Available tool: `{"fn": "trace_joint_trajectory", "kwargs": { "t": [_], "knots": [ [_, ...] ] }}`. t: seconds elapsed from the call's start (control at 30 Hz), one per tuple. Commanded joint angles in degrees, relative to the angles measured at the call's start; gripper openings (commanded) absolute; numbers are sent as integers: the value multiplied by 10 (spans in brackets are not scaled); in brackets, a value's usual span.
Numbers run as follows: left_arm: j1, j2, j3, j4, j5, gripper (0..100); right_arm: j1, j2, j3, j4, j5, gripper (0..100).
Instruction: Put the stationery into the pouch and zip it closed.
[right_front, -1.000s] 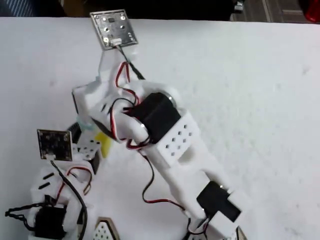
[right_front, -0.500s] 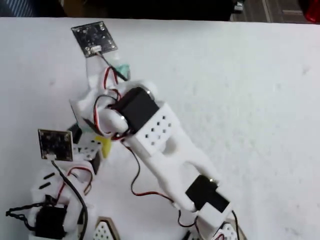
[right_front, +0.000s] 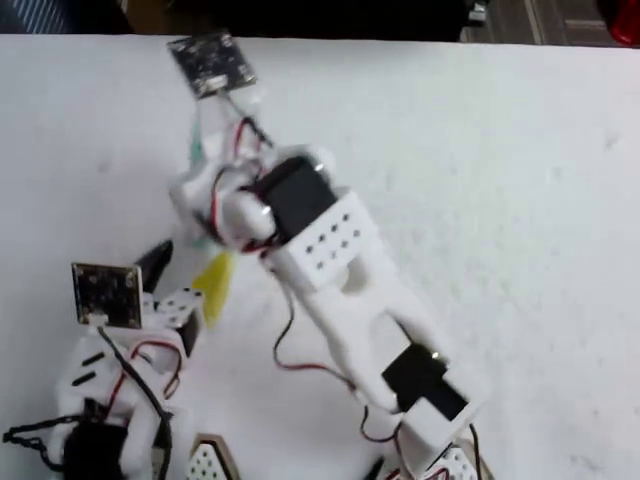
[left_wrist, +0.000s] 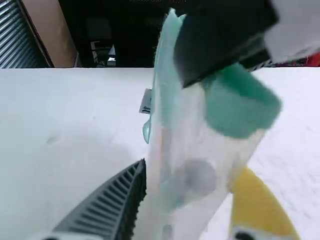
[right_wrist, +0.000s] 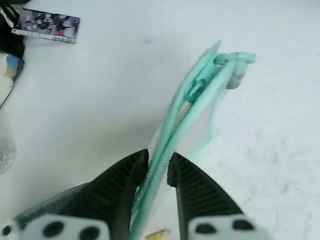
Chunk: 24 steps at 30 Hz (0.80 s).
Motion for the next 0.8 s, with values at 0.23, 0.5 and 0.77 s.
{"fn": "trace_joint_trajectory", "kwargs": {
  "t": [0.23,0.5,0.77],
  "knots": [
    [5,0,-57,35,3,317,48,55,-3,42,39,27],
    [-3,0,-55,31,5,314,11,56,3,43,43,115],
    [-89,0,-48,-5,5,228,15,56,23,43,231,15]
  ]
}}
